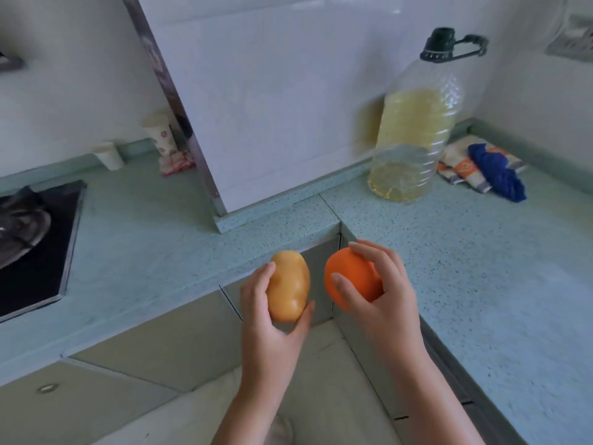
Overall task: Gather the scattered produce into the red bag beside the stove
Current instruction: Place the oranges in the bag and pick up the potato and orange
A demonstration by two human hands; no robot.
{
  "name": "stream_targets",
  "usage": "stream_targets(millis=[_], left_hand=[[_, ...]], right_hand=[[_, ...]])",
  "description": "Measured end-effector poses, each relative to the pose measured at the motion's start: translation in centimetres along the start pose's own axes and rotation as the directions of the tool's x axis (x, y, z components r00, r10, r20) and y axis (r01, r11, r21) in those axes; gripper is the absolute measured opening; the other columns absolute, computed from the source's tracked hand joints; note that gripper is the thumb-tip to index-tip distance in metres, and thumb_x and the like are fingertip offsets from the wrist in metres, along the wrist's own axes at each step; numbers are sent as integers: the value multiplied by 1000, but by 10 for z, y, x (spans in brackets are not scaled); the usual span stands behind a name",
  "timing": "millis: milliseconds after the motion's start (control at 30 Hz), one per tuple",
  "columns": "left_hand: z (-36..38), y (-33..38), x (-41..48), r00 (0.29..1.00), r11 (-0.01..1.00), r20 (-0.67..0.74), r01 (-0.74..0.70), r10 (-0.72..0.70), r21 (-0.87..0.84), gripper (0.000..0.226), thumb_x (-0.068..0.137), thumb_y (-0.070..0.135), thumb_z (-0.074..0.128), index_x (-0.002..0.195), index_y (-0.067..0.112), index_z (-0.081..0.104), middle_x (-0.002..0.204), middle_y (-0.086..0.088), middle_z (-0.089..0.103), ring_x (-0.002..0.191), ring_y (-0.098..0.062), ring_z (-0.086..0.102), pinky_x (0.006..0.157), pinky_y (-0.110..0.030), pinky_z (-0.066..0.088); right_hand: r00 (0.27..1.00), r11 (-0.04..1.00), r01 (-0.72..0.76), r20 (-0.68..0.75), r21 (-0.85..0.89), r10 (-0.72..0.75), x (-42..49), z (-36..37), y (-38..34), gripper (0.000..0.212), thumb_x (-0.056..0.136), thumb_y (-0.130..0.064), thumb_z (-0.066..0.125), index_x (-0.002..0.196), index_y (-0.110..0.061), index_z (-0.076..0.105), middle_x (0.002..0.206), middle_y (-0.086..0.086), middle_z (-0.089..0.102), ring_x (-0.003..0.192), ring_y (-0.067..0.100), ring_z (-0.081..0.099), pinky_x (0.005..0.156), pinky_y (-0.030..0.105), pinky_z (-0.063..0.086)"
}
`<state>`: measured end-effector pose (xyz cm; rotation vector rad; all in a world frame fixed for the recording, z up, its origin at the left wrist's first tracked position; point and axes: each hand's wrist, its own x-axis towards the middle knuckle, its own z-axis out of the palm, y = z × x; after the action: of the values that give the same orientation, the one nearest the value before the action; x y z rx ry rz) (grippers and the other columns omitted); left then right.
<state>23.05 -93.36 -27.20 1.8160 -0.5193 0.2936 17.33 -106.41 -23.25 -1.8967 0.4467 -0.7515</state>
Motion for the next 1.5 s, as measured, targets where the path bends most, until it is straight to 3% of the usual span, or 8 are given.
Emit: stream_targets(millis=[133,300,533,800,967,1133,1267,1500], left_hand=[[-34,17,-8,997,998,-47,55,-56,-20,66,66,43,69,125,37,42,126,13,47,117,-14,49,93,-45,46],[-78,28,-11,987,995,-125,95,-99,-32,64,63,46,69,120,50,40,124,24,47,117,-10,49,94,-37,46],[-154,27,-7,968,990,-211,126,-136,-58,64,63,46,68,122,40,42,124,19,48,115,-8,49,94,-32,45],[-284,2,-14,930,985,-325,172,-173,-33,65,64,30,73,119,49,43,120,26,49,113,-9,52,92,-34,47],[-366,-19,-19,900,981,-392,192,-191,-37,65,62,39,74,119,45,44,119,24,51,109,-10,54,89,-31,49],[-442,-42,-33,855,970,-465,240,-231,-41,65,65,30,77,120,42,45,118,23,51,109,-11,54,90,-38,49],[-495,-56,-45,808,963,-535,268,-245,-36,66,69,16,79,117,45,43,114,32,48,108,-2,52,88,-28,48],[-565,-84,-58,710,947,-654,319,-263,-34,65,70,16,78,119,42,44,119,23,50,110,-3,51,84,-13,44]], right_hand=[[998,998,46,35,44,-48,-14,0,-30,38,69,-29,67,106,-32,57,118,-9,53,109,-10,44,84,0,31],[989,994,87,111,62,-94,-27,12,-65,37,68,-30,66,104,-36,56,118,-10,53,107,-14,43,81,-2,30],[961,981,166,207,105,-184,-42,62,-120,38,71,-25,72,102,-40,54,117,-18,50,104,-15,43,79,-2,33],[916,965,211,312,158,-252,-79,164,-188,37,67,-29,66,98,-45,53,117,-16,51,103,-12,45,76,-2,33],[882,952,239,366,192,-295,-107,234,-223,39,68,-27,68,97,-47,51,117,-17,50,103,-14,44,77,-1,34],[833,938,257,439,232,-337,-140,305,-253,40,67,-27,66,98,-47,50,115,-20,48,101,-14,44,76,-1,34],[779,929,261,510,264,-364,-165,359,-272,40,68,-28,66,99,-48,49,116,-18,50,104,-12,44,79,1,35],[644,898,271,629,346,-436,-193,444,-303,51,72,-13,75,98,-48,50,118,-12,50,105,-10,43,72,-1,36]])
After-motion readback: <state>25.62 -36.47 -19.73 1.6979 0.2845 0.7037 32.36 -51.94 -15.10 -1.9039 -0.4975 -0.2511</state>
